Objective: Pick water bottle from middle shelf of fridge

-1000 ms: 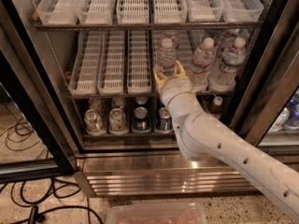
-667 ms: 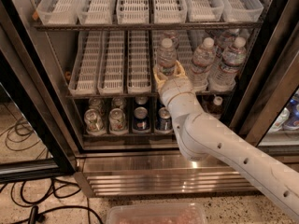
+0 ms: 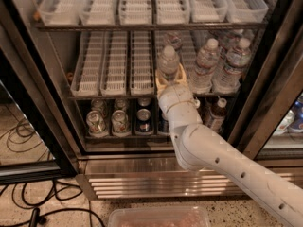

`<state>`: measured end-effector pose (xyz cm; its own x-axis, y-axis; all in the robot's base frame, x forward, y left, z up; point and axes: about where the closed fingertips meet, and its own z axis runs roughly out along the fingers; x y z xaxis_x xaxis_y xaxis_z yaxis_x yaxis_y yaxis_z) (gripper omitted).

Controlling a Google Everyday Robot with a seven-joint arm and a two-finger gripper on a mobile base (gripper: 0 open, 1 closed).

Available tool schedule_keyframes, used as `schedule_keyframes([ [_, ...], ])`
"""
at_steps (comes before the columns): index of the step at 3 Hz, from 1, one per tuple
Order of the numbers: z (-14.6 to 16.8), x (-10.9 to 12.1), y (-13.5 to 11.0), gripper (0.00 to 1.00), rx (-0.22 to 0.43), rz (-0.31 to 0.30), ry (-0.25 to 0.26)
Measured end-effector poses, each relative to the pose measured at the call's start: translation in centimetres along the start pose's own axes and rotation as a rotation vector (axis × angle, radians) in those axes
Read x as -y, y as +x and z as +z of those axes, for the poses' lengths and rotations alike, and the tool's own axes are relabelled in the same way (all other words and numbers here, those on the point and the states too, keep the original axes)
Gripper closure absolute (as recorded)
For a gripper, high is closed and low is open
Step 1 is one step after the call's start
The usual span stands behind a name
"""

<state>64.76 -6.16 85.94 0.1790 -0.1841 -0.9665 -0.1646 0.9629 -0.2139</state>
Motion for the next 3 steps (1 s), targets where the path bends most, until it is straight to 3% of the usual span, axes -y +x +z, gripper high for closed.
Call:
schedule_keyframes([
  [1, 0.1, 0.1, -0.4, 1.0, 0.0, 0.0, 0.0],
  [2, -0.5, -0.1, -0.7, 1.0, 0.04, 0.006, 0.02],
  [3, -2.1, 2.0, -4.6, 1.0, 0.14, 0.032, 0.051],
])
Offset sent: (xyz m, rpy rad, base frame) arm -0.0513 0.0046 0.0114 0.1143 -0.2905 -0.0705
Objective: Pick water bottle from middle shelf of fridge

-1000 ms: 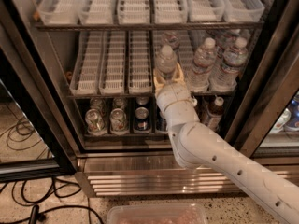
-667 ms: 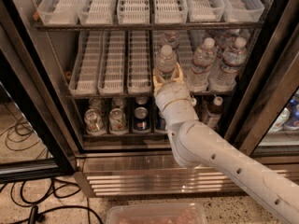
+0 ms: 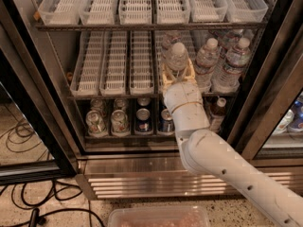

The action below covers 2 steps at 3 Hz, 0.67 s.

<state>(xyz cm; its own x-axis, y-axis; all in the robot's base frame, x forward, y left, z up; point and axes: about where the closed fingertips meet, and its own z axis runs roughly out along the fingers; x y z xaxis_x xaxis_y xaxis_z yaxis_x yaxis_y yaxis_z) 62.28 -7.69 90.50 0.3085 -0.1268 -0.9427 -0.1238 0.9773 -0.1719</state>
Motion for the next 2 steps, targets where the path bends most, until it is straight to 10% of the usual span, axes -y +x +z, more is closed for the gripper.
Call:
schedule_keyframes([
  [2, -1.1, -0.8, -6.6, 1.0, 0.085, 0.018, -0.166],
])
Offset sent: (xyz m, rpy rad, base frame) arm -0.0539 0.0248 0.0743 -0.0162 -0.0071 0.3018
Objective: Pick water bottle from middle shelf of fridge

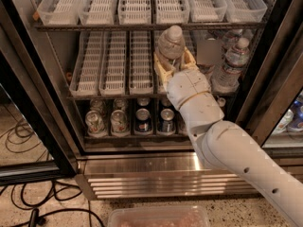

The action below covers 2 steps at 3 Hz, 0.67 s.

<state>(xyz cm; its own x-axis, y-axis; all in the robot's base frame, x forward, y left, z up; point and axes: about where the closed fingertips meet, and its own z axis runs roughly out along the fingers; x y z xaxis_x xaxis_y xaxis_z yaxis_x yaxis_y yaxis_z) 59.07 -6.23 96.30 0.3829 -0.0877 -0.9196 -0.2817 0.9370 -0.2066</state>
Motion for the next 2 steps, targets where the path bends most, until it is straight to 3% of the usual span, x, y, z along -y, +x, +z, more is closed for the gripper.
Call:
schedule_keyframes([
  [1, -2.5, -1.0, 0.9, 1.0, -0.097, 0.047, -0.098],
  [2, -6.8, 0.2, 4.1, 1.0, -0.292, 0.153, -0.143],
])
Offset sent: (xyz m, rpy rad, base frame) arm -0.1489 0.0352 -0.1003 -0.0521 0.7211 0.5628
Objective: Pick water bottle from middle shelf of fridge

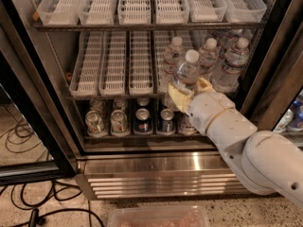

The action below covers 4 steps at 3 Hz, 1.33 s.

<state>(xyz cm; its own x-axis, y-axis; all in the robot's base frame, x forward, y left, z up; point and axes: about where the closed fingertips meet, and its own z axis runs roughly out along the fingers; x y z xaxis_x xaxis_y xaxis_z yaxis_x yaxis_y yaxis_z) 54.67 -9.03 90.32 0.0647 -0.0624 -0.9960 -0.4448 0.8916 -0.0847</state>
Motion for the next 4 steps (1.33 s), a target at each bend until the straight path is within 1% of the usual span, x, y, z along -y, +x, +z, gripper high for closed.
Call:
schedule_keyframes([
  [1, -2.2, 1.4, 1.2, 1.0, -0.134, 0.061, -0.03],
  [2, -3.2, 0.6, 0.6, 1.0, -0.189, 0.002, -0.131],
  [3, -3.9, -1.9, -0.5, 1.0, -0.184, -0.096, -0.288],
  [4, -4.6, -4.1, -0.2, 1.0, -0.199, -0.095, -0.374],
])
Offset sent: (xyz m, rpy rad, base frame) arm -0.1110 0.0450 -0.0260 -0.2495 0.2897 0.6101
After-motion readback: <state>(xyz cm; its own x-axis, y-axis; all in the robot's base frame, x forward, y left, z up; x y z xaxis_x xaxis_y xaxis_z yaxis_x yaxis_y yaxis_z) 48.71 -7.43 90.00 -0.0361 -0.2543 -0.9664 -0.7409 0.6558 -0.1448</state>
